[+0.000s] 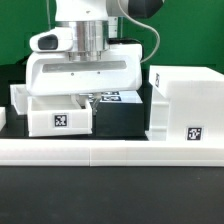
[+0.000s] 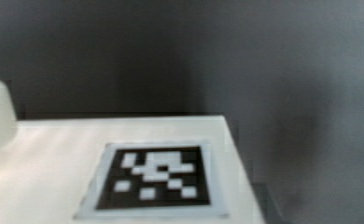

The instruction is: Assemble drawer

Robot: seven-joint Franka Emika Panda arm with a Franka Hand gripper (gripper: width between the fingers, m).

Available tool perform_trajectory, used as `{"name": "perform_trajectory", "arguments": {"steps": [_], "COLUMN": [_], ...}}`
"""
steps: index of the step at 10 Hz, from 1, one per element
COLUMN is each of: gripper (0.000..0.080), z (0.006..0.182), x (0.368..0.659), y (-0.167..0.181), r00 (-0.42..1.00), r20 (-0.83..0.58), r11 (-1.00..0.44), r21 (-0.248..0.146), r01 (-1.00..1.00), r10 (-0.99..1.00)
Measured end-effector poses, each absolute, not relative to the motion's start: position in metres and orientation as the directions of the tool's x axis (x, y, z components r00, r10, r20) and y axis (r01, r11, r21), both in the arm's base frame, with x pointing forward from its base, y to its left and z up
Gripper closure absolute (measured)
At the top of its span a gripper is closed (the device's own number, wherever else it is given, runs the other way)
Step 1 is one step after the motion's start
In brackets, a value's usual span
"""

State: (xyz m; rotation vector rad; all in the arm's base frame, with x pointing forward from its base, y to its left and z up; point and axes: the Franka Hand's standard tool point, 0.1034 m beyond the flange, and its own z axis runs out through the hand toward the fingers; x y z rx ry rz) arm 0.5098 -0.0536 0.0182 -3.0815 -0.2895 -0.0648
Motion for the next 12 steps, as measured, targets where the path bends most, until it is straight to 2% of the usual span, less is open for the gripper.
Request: {"name": "perform_trajectory", "arguments": {"steps": [3,4,6,7,9,12], "gripper": [0.0758,0.0758,0.0758,0.0758,0.0758,0.0758], "z": [0.016,0.016,0.018,0.019,0.022,0.02], "x": [0.509,0.509,0.513,0.513,0.515,0.513], "y": [-0.052,-0.052,-0.038,-0.037,-0.034,-0.036], "r00": [0.978,0.964,0.879,0.842,0.787,0.669], "r20": [0.041,0.042,0.036,0.035,0.052,0.042], "r11": [-0.978,-0.964,-0.88,-0.843,-0.789,-0.671], "r21": [-0.042,-0.037,-0.002,0.0,0.025,0.033], "r01": [0.205,0.265,0.476,0.538,0.614,0.741], "r10": [0.203,0.263,0.475,0.538,0.614,0.742]}}
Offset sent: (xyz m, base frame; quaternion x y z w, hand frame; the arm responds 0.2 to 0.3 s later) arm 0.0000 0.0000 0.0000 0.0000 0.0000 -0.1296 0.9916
